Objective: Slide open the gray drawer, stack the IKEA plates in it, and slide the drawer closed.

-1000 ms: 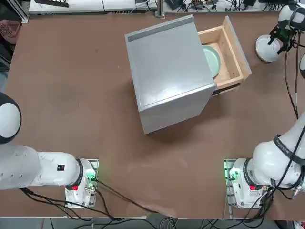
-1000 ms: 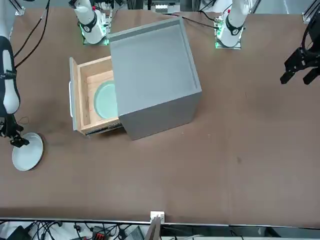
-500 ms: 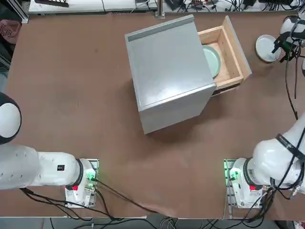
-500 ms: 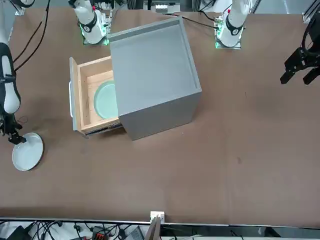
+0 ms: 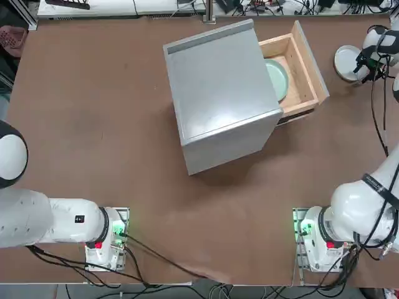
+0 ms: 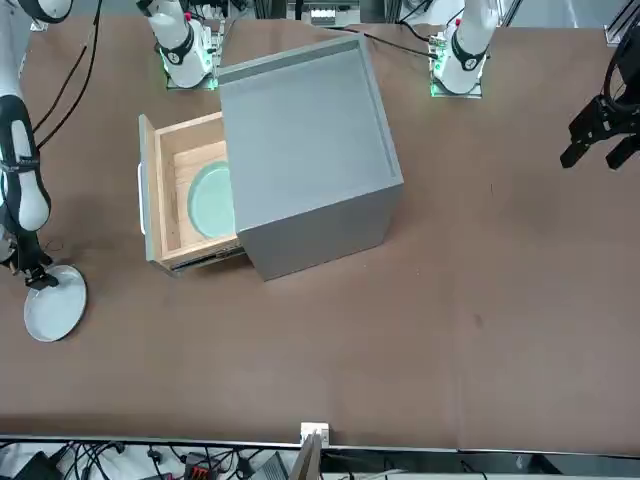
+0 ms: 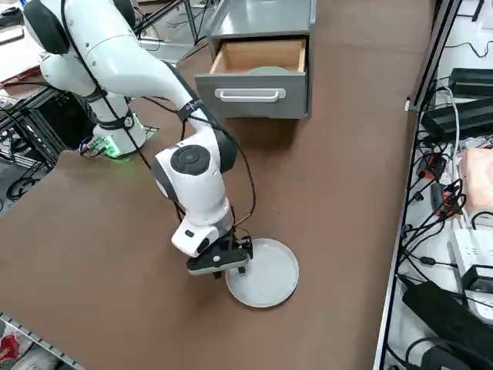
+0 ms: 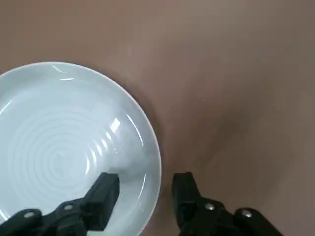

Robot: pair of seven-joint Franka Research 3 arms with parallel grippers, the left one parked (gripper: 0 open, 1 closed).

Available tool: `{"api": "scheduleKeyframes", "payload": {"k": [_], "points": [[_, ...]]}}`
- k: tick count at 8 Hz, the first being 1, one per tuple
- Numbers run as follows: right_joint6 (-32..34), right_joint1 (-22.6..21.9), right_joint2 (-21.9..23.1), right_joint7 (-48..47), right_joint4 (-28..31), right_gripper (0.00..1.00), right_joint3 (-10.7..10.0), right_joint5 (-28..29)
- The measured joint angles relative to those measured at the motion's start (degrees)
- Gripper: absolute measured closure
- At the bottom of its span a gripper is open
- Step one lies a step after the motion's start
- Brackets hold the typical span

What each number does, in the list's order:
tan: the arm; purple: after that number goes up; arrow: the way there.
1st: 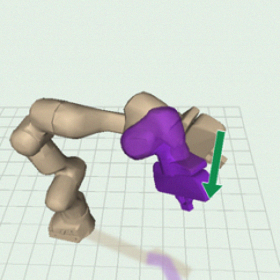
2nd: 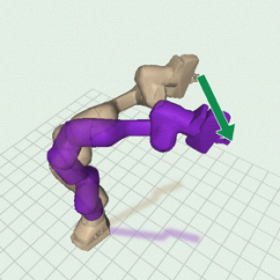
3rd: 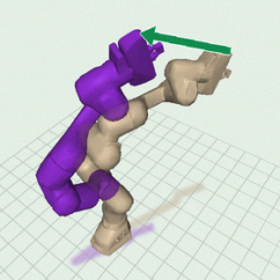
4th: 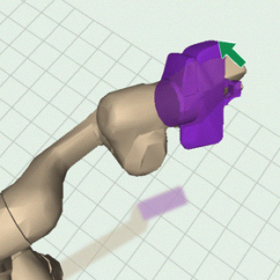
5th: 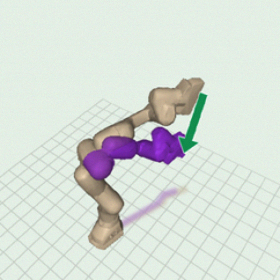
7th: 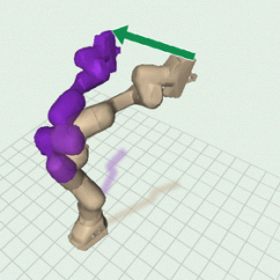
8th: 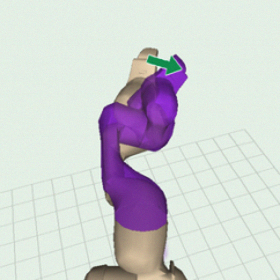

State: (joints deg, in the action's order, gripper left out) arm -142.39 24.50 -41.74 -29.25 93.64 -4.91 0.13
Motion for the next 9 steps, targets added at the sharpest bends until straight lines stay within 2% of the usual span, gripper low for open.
{"api": "scheduleKeyframes", "payload": {"k": [1, 3, 4, 5, 9], "points": [[-0.21, 0.03, -0.25, -0.01, 0.05, 0.45, 0.00, 0.00], [-0.57, 0.04, -0.67, -0.01, 0.05, 0.71, 0.00, 0.01], [-0.61, 0.05, -0.66, 0.00, 0.04, 0.78, -0.01, 0.01], [-0.99, 0.06, -0.53, 0.00, -0.15, 0.99, 0.04, 0.05], [-2.46, 0.06, -0.44, 0.78, -0.49, 1.00, 1.02, 0.05]]}}
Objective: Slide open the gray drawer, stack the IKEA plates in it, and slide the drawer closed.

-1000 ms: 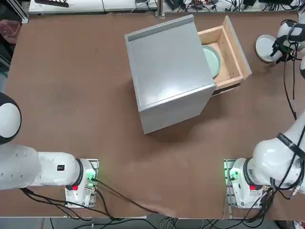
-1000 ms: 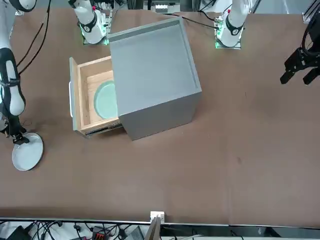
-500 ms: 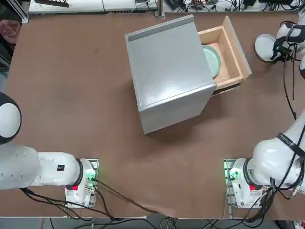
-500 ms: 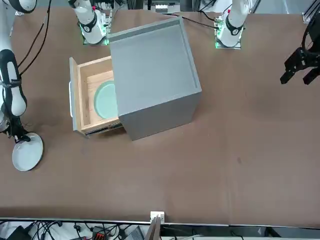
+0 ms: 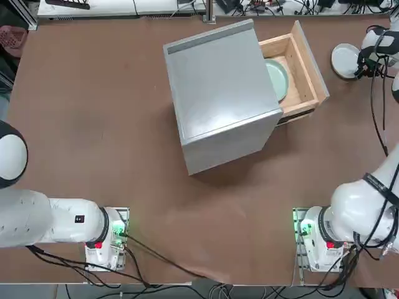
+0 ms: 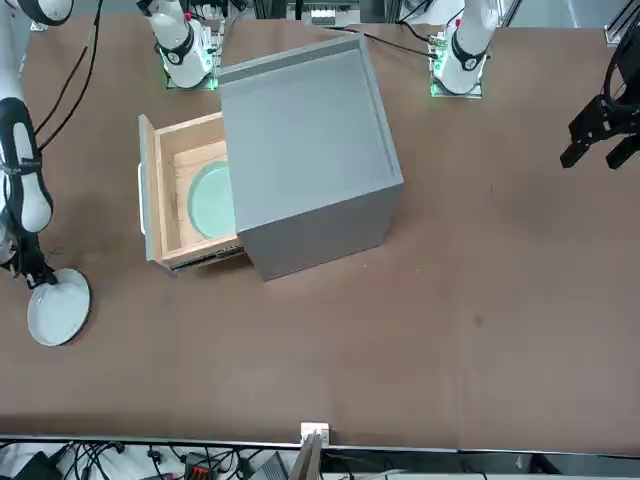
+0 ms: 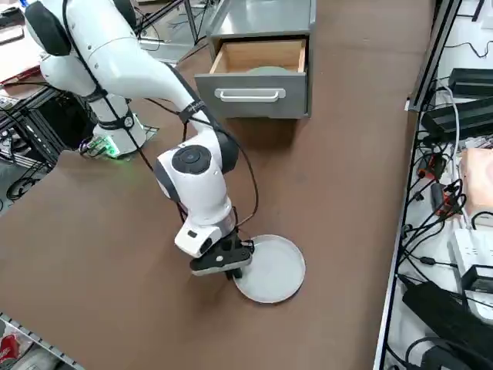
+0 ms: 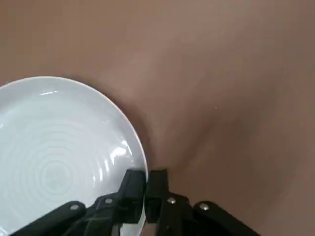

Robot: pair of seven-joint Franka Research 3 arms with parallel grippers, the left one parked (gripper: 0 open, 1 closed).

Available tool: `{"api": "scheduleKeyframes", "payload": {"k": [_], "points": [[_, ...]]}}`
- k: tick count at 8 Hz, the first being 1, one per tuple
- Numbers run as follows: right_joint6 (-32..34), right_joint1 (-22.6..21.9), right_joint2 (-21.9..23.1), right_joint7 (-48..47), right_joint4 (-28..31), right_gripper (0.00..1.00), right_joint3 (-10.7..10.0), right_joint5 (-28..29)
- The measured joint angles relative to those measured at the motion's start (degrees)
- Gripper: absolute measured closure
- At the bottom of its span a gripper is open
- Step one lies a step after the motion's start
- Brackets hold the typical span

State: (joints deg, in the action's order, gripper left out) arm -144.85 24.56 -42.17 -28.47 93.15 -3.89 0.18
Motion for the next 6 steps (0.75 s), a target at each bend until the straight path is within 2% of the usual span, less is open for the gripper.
{"api": "scheduleKeyframes", "payload": {"k": [3, 5, 6], "points": [[0.66, 0.06, 3.32, 4.44, -1.03, 1.00, 1.80, 0.01], [7.48, 0.20, 8.68, 7.20, -2.30, 1.00, 4.41, 1.27], [11.54, 0.18, 11.69, 9.18, -2.94, 1.00, 5.37, 3.75]]}}
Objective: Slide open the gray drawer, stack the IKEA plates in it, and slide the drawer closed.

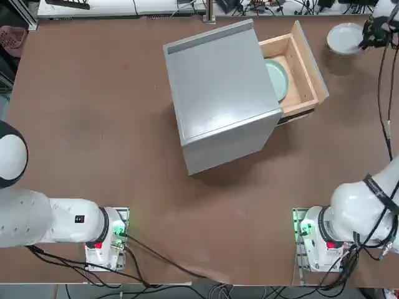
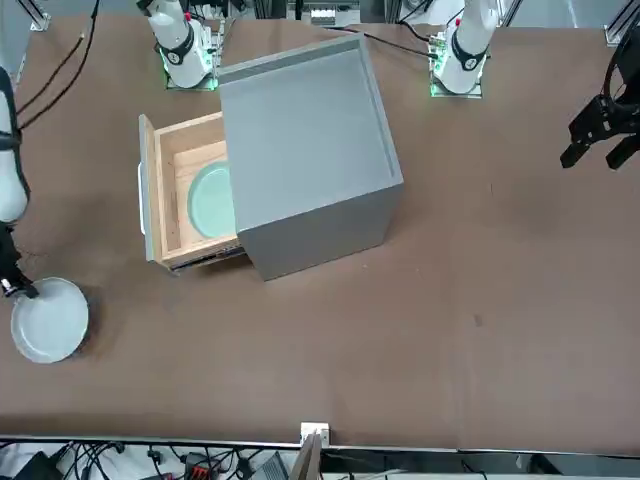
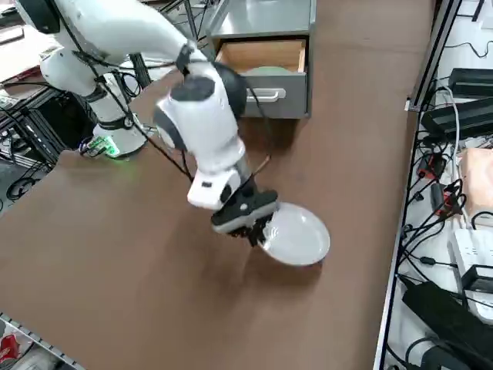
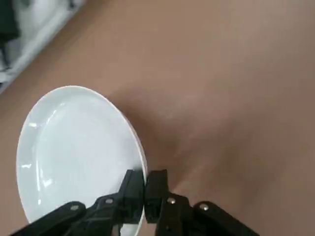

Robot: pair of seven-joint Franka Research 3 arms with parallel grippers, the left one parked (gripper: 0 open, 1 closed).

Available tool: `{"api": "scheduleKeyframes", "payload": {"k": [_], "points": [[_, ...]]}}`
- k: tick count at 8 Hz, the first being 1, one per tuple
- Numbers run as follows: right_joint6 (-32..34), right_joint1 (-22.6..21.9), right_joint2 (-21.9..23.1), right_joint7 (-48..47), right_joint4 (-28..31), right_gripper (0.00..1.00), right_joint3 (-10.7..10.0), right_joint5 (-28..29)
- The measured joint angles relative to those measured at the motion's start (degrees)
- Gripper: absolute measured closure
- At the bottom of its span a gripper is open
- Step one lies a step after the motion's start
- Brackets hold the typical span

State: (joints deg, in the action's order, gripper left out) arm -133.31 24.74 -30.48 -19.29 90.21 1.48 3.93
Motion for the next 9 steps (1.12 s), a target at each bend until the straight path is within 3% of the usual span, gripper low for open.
{"api": "scheduleKeyframes", "payload": {"k": [6, 9], "points": [[24.91, 1.36, 15.33, 21.39, -0.33, 1.00, 0.84, 26.16], [35.35, -0.68, 21.71, 26.62, 0.82, 1.00, 2.98, 28.58]]}}
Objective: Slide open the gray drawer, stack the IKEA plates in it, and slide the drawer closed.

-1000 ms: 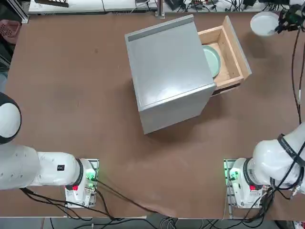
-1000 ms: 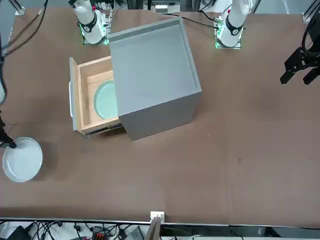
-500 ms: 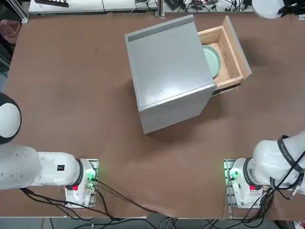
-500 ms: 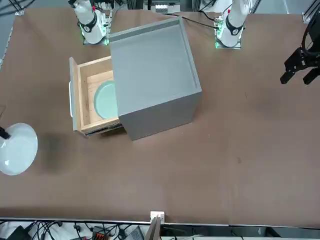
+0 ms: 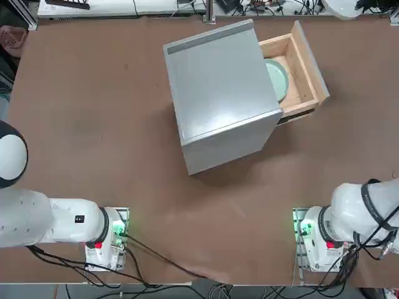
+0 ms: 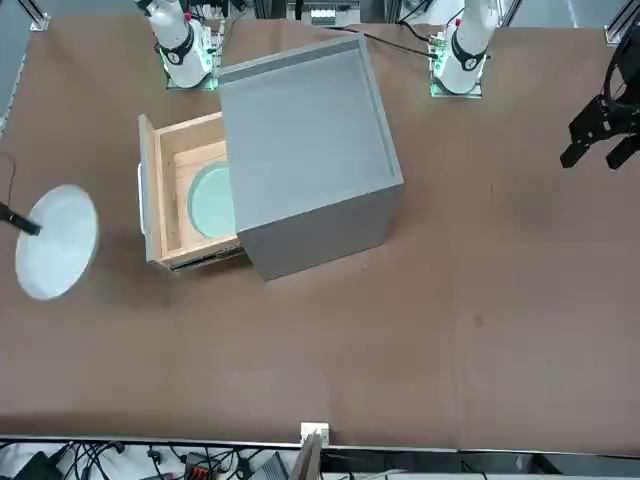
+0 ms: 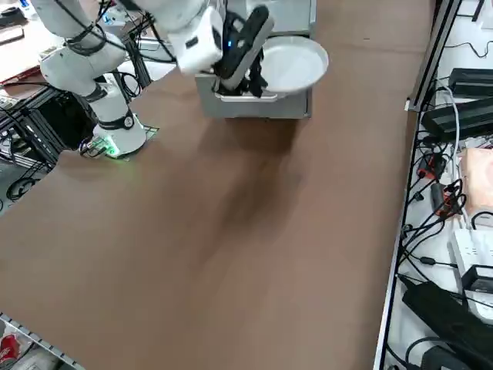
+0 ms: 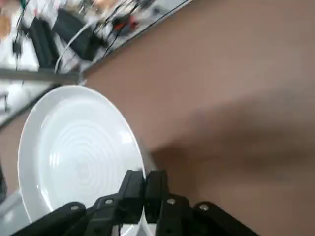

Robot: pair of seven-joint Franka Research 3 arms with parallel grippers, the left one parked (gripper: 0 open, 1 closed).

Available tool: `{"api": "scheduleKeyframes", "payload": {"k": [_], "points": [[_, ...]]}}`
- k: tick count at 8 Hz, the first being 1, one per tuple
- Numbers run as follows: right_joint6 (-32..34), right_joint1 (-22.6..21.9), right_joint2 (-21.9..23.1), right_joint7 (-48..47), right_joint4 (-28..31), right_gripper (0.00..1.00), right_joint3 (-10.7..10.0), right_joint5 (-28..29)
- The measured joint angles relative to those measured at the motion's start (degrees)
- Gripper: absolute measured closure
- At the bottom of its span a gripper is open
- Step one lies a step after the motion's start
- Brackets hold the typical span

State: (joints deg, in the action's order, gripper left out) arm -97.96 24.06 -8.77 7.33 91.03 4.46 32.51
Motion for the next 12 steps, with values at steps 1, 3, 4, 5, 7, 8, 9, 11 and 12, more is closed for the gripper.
{"api": "scheduleKeyframes", "payload": {"k": [1, 3, 4, 5, 7, 8, 9, 11, 12], "points": [[0.48, -2.94, 2.51, 0.23, 2.34, 1.00, 0.44, -0.09], [-0.07, -10.14, 7.08, 0.27, 8.84, 1.00, 0.85, -3.95], [-0.35, -13.13, 8.42, 0.26, 11.08, 1.00, 0.90, -6.95], [-0.49, -15.15, 9.04, 0.27, 12.61, 1.00, 0.95, -9.43], [-0.70, -17.96, 9.26, 0.40, 14.32, 1.00, 0.96, -14.88], [-1.10, -18.94, 9.27, 0.41, 15.04, 1.00, 0.95, -16.70], [-1.97, -19.89, 9.26, 0.41, 15.78, 1.00, 0.93, -17.54], [-3.23, -22.97, 9.21, -1.57, 16.94, 1.00, 0.92, -18.54], [-3.91, -25.14, 9.07, -4.01, 17.23, 1.00, 0.94, -18.95]]}}
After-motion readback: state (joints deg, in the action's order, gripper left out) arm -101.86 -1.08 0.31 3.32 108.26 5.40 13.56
